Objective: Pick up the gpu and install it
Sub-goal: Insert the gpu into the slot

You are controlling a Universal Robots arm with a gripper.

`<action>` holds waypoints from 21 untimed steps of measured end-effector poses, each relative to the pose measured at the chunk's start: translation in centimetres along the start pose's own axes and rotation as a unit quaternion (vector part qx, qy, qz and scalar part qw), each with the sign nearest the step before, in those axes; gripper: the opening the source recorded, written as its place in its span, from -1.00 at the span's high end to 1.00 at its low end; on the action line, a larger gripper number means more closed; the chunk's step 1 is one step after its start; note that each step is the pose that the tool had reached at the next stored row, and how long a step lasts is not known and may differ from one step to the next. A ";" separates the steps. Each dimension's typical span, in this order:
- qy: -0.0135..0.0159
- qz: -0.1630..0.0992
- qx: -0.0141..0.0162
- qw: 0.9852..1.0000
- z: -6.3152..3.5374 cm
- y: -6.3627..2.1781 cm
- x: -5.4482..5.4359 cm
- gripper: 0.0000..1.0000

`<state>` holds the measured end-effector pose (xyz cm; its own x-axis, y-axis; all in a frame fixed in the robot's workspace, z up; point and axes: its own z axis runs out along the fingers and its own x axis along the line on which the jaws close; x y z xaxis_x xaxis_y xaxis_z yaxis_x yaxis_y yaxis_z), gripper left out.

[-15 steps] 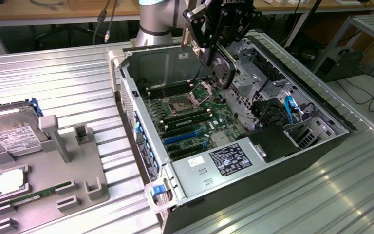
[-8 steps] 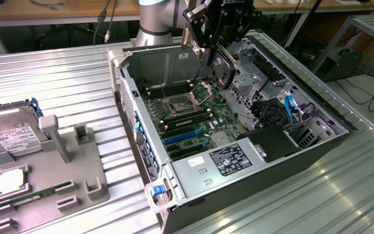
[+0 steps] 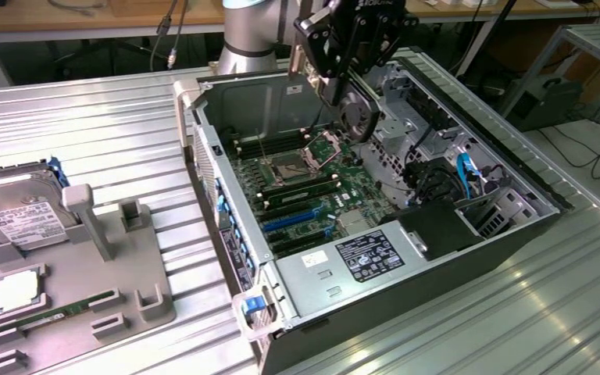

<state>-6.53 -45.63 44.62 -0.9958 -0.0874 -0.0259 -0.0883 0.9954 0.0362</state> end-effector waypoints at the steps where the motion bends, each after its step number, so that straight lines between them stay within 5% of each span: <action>1: 0.000 -0.006 0.000 1.000 0.00 0.00 0.0 0.44; 8: 0.002 -0.059 -0.002 0.998 0.00 -0.01 0.0 0.44; 17: 0.005 -0.128 -0.003 0.992 0.00 -0.01 0.0 0.44; 21: 0.006 -0.159 -0.004 0.987 0.00 -0.02 0.0 0.44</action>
<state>-6.53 -45.64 44.62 -0.9183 -0.3951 -0.0259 -0.3958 0.9176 0.0362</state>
